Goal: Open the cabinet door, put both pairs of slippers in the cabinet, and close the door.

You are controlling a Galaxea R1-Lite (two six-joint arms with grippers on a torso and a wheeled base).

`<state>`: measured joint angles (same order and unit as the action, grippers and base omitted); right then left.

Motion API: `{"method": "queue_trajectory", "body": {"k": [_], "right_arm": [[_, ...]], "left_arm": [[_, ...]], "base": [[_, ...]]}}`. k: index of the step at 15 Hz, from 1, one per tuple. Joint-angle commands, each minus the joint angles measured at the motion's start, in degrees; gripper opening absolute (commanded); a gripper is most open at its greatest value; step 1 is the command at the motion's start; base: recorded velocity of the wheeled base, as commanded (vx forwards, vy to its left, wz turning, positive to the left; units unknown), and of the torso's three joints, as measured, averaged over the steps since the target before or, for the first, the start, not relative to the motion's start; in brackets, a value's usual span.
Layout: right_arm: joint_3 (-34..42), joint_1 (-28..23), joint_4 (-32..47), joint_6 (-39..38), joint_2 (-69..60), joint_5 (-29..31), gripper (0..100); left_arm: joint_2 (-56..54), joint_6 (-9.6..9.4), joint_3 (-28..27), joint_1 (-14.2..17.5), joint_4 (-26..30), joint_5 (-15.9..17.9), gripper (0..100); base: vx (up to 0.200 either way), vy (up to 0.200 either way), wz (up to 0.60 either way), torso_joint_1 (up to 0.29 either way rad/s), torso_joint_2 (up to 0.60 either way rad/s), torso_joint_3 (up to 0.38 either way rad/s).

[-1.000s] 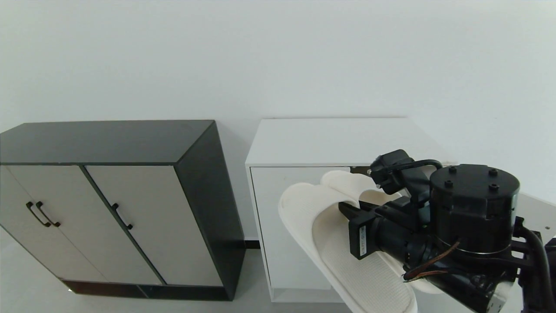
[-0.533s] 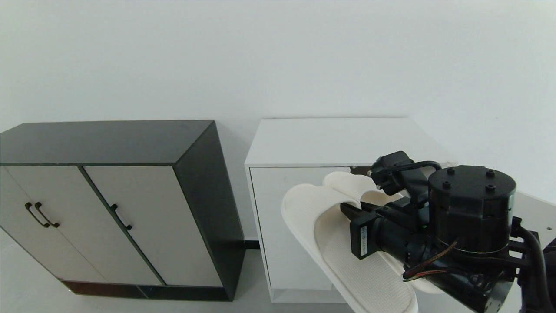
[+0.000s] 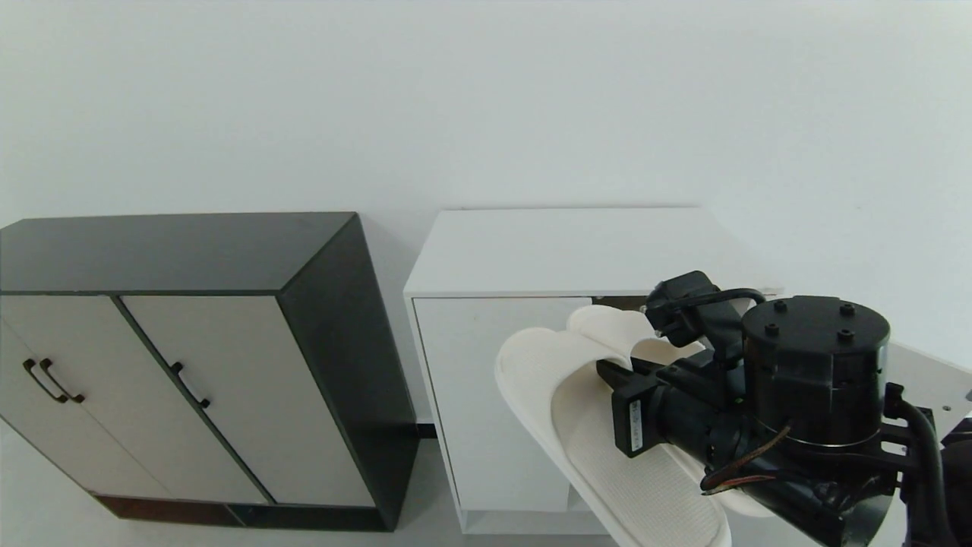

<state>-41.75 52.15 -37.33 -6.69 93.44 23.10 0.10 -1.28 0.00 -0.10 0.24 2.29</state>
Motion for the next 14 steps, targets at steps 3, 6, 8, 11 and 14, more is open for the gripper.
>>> {"method": "queue_trajectory", "body": {"k": [3, 6, 8, 11, 14], "right_arm": [[0.1, 0.1, 0.0, 0.0, 0.2, 0.0, 0], [0.4, 0.1, 0.0, 0.0, 0.2, 0.0, 0], [0.4, 0.1, -0.1, 0.0, 0.3, 0.0, 0], [0.4, -0.2, -0.1, -0.1, 0.3, -0.2, 0], [1.0, -0.2, -2.5, 0.0, 0.9, -0.2, 0]], "left_arm": [[0.0, 0.05, 0.0, -0.1, 0.0, 0.0, 0], [0.0, 0.05, 0.0, -0.1, 0.0, 0.0, 0], [0.0, 0.05, 0.0, -0.1, 0.0, 0.0, 0], [0.0, 0.05, 0.0, -0.1, 0.0, 0.0, 0], [0.0, 0.05, 0.0, -0.1, 0.0, 0.0, 0]], "base": [[0.000, -0.200, 0.00, 0.001, 0.00, 0.005], [0.000, -0.200, 0.00, 0.004, 0.00, 0.004], [0.000, -0.200, 0.00, 0.007, 0.00, 0.007], [0.000, -0.133, 0.00, 0.000, 0.00, 0.000], [0.000, 0.000, 0.00, 0.000, 0.00, 0.000]]}}
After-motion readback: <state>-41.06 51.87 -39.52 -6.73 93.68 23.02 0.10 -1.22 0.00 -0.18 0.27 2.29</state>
